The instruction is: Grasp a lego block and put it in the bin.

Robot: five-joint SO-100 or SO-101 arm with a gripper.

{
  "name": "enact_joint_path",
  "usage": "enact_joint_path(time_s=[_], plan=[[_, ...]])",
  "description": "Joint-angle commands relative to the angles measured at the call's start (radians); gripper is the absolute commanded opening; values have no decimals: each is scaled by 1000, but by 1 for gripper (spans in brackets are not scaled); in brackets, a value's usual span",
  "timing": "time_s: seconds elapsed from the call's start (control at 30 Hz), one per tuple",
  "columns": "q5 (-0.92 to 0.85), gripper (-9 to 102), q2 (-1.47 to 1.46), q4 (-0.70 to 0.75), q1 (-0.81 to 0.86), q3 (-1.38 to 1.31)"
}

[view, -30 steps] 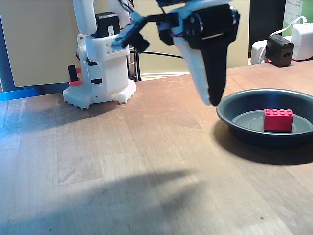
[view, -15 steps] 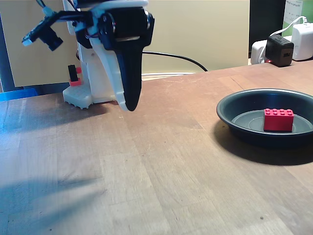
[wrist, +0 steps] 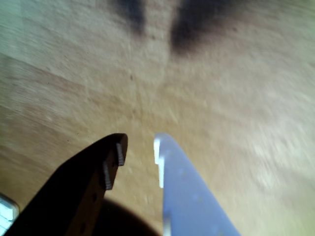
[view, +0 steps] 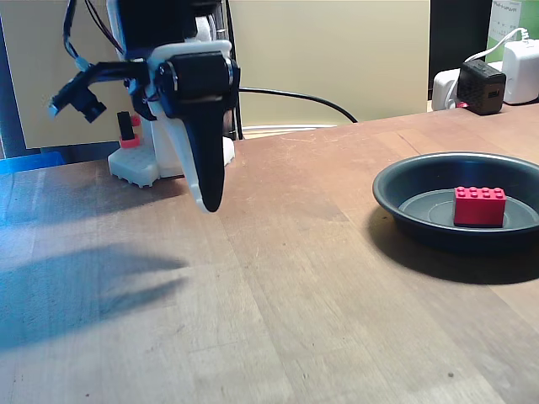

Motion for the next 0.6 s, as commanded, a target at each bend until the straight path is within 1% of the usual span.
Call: enact_joint_path(time_s=[0.0, 0.13, 0.37, 0.57], plan=[[3, 0, 78, -80, -2, 89], [3, 0, 127, -112, 0, 156], [2, 0, 206, -101, 0, 229], [9, 0, 216, -98, 0, 272]])
